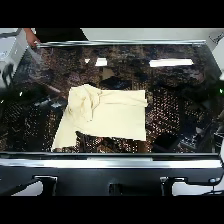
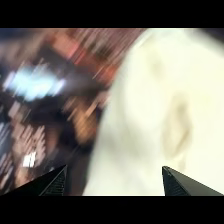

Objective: Fold the clothes and pants, and hang the long-sleeved shirts on hangers.

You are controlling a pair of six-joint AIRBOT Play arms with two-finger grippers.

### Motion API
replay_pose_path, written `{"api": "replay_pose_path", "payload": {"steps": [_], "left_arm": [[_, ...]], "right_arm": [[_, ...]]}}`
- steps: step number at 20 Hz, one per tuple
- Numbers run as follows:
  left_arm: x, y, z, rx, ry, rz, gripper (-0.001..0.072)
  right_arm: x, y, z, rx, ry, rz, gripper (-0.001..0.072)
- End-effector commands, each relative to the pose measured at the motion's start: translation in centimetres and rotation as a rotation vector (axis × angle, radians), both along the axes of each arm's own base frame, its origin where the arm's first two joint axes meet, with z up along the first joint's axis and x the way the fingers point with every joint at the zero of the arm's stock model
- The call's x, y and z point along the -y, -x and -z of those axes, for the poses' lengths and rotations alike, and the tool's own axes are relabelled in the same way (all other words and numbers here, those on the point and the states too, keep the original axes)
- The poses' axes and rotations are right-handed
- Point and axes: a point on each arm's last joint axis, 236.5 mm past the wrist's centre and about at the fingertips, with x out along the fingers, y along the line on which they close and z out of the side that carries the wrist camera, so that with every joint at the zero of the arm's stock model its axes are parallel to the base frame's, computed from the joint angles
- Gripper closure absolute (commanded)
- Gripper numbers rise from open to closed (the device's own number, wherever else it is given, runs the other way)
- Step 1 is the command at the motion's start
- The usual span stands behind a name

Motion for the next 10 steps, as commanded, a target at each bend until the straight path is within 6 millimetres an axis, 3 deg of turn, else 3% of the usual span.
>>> {"api": "replay_pose_path", "payload": {"steps": [1,3,5,7,10], "left_arm": [[-1.7,10.7,7.3,-0.390,0.061,-0.023,0.0001],[-0.5,13.2,10.3,-0.452,0.086,0.001,0.0001],[0.5,14.3,12.0,-0.472,0.091,0.009,0.0001],[1.9,14.4,13.0,-0.456,0.114,0.027,0.0002],[4.0,13.0,13.3,-0.391,0.159,0.031,0.0002]], "right_arm": [[-3.0,7.1,4.9,-0.158,-0.124,-0.030,0.0034],[-6.6,8.0,7.2,-0.157,-0.225,-0.055,0.0019],[-7.9,8.2,8.6,-0.154,-0.211,-0.078,0.0019],[-8.8,7.7,9.0,-0.134,-0.197,-0.094,0.0019],[-9.9,7.0,9.1,-0.111,-0.187,-0.116,0.0019]]}}
